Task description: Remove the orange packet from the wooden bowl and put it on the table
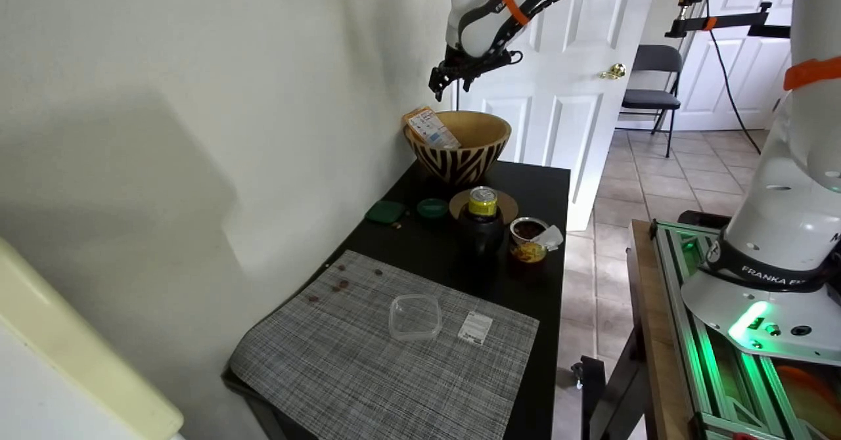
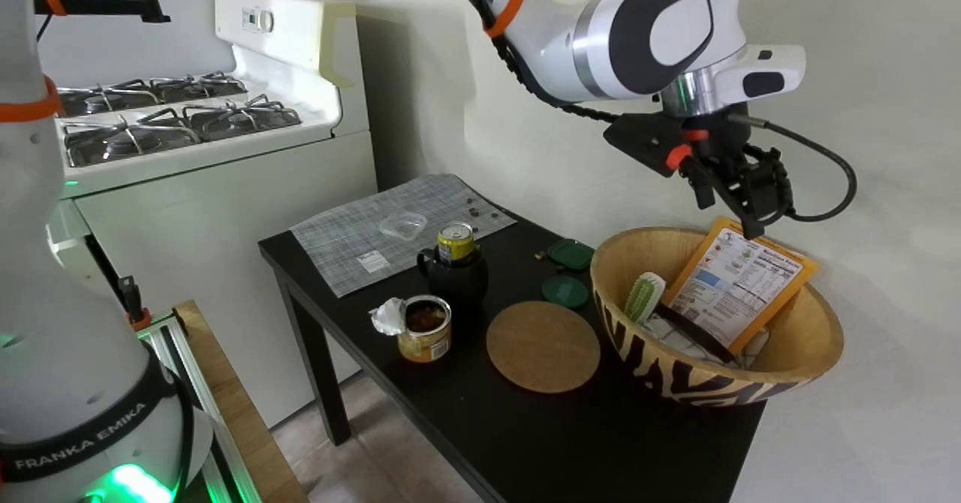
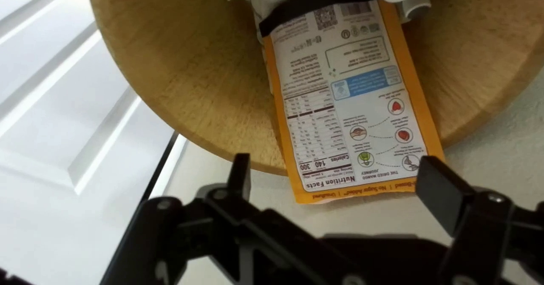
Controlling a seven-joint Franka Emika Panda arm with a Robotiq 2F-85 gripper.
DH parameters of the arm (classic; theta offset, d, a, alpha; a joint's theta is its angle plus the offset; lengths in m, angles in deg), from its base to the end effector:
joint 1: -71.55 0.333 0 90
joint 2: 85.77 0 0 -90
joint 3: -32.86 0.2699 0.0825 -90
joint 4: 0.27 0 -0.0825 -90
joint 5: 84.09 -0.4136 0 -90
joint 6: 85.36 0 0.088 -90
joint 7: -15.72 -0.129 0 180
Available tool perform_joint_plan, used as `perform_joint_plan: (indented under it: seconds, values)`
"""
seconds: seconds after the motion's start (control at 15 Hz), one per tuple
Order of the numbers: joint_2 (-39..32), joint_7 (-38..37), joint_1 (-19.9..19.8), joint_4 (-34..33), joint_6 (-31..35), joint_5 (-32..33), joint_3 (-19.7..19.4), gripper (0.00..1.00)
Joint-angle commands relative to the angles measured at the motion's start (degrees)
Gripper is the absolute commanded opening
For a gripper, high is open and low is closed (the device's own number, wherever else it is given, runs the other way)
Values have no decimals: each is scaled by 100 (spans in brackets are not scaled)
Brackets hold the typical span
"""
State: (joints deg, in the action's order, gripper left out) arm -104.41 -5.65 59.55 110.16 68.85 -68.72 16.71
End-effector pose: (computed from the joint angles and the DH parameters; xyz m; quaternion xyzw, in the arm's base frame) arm 0.5981 -0.3064 0.2934 0.9228 -0.2925 0.2097 0.1376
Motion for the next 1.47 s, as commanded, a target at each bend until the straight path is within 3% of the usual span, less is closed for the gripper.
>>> perform_joint_plan:
  seconds: [0.0,0.13,0.4,0.73,0.93,1.4]
  values:
    - [-514,-305,291,-8,970,109,-362,100]
    - [-419,50,302,4,780,-177,-347,100]
    - [-499,65,346,-41,836,-223,-397,100]
    - [-1147,-704,924,-368,1687,480,-1017,100]
    - [-1596,-1038,1279,-612,1966,571,-1403,100]
    - [-2276,-1111,1593,-1029,2048,440,-1711,100]
